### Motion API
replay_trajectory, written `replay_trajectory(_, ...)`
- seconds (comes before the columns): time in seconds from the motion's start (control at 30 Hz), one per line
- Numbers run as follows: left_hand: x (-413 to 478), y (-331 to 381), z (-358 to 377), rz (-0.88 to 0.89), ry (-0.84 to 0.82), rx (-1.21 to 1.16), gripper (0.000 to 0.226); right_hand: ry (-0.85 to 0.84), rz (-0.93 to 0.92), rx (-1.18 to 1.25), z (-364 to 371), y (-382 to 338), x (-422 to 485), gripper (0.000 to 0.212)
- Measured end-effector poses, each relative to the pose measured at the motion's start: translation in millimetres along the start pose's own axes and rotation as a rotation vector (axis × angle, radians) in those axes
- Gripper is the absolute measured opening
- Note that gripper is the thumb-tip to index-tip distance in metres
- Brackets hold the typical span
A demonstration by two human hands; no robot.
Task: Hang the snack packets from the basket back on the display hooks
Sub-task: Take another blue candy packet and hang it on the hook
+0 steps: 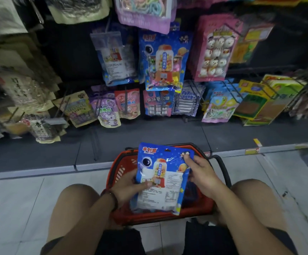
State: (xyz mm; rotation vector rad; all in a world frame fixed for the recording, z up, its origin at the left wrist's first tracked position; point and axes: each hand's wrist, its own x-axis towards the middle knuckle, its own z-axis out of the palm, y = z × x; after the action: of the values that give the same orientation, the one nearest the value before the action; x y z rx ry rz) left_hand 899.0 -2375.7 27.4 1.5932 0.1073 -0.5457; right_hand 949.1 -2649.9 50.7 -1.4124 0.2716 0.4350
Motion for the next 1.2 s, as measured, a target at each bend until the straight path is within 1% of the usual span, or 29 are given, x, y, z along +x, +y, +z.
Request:
replay_trajectory(0.07, -9, -6, 15, 0.002, 0.028, -0.091, 0.042, -0.021, 0.032, 0.074, -7, 7, -5, 0.045)
replay_trajectory(0.13, -13, -2, 24, 0.008, 0.108, -0.168, 0.038, -0.092, 0.059, 0.004, -11, 12, -10, 0.053)
replay_trajectory(0.2, -13, -3, 27, 0.005, 0.193, -0.25, 0.033, -0.209, 0.101, -0.052, -11, 17, -12, 0.048)
replay_trajectory(0.27, -14, -2, 27, 0.002, 0.239, -0.237, 0.032, -0.271, 0.08, -0.078, -9, 22, -12, 0.038)
replay_trajectory(0.37, -11, -2, 28, 0.04, 0.26, -0.176, 0.035, -0.191, -0.021, -0.068, -1, 29, -12, 0.03)
replay_trajectory(0.4, -9, -3, 29, 0.066, 0.307, -0.14, 0.041, -0.15, -0.055, -0.061, 2, 30, -12, 0.029)
replay_trajectory(0.43, -7, -5, 31, 0.089, 0.39, -0.073, 0.053, -0.107, -0.088, -0.056, 5, 31, -12, 0.029)
replay_trajectory(0.5, -4, -14, 36, 0.127, 0.569, 0.181, 0.091, -0.02, -0.151, -0.063, 11, 32, -13, 0.028)
replay_trajectory(0.53, -2, -18, 38, 0.153, 0.603, 0.297, 0.105, 0.014, -0.176, -0.083, 14, 33, -14, 0.028)
replay_trajectory(0.57, -1, -20, 42, 0.171, 0.57, 0.343, 0.111, 0.035, -0.197, -0.113, 17, 34, -14, 0.026)
replay_trajectory(0.6, 0, -20, 45, 0.172, 0.482, 0.29, 0.107, 0.043, -0.222, -0.148, 21, 35, -16, 0.024)
replay_trajectory(0.67, 1, -19, 52, 0.161, 0.296, 0.074, 0.087, 0.035, -0.288, -0.208, 29, 40, -18, 0.018)
replay_trajectory(0.7, 2, -19, 55, 0.162, 0.243, -0.005, 0.082, 0.009, -0.315, -0.222, 32, 41, -19, 0.016)
replay_trajectory(0.73, 2, -18, 55, 0.16, 0.209, -0.043, 0.08, -0.037, -0.322, -0.222, 36, 42, -22, 0.015)
replay_trajectory(0.8, 1, -15, 56, 0.164, 0.169, -0.102, 0.079, -0.169, -0.296, -0.207, 44, 42, -28, 0.021)
replay_trajectory(0.87, 1, -12, 55, 0.145, 0.21, -0.192, 0.067, -0.221, -0.304, -0.22, 48, 45, -30, 0.03)
replay_trajectory(0.9, 2, -9, 53, 0.126, 0.255, -0.202, 0.057, -0.209, -0.31, -0.217, 49, 46, -30, 0.032)
replay_trajectory(0.93, 2, -8, 51, 0.116, 0.304, -0.177, 0.047, -0.171, -0.323, -0.21, 48, 47, -28, 0.029)
replay_trajectory(0.97, 3, -8, 49, 0.106, 0.338, -0.143, 0.039, -0.09, -0.346, -0.216, 45, 46, -25, 0.021)
replay_trajectory(1.0, 3, -8, 47, 0.087, 0.354, -0.126, 0.033, 0.025, -0.367, -0.238, 41, 44, -21, 0.016)
replay_trajectory(1.03, 3, -7, 45, 0.063, 0.359, -0.137, 0.028, 0.158, -0.37, -0.273, 37, 41, -17, 0.022)
replay_trajectory(1.07, 3, -6, 44, 0.05, 0.352, -0.157, 0.025, 0.275, -0.337, -0.294, 32, 37, -13, 0.034)
replay_trajectory(1.1, 2, -4, 43, 0.058, 0.336, -0.175, 0.027, 0.343, -0.273, -0.272, 28, 33, -10, 0.048)
replay_trajectory(1.13, 1, -1, 41, 0.078, 0.316, -0.184, 0.031, 0.349, -0.202, -0.222, 24, 29, -7, 0.058)
replay_trajectory(1.17, 0, 1, 41, 0.102, 0.291, -0.185, 0.036, 0.311, -0.148, -0.149, 20, 26, -4, 0.061)
replay_trajectory(1.2, -1, 3, 41, 0.125, 0.264, -0.19, 0.039, 0.257, -0.115, -0.077, 16, 24, -1, 0.057)
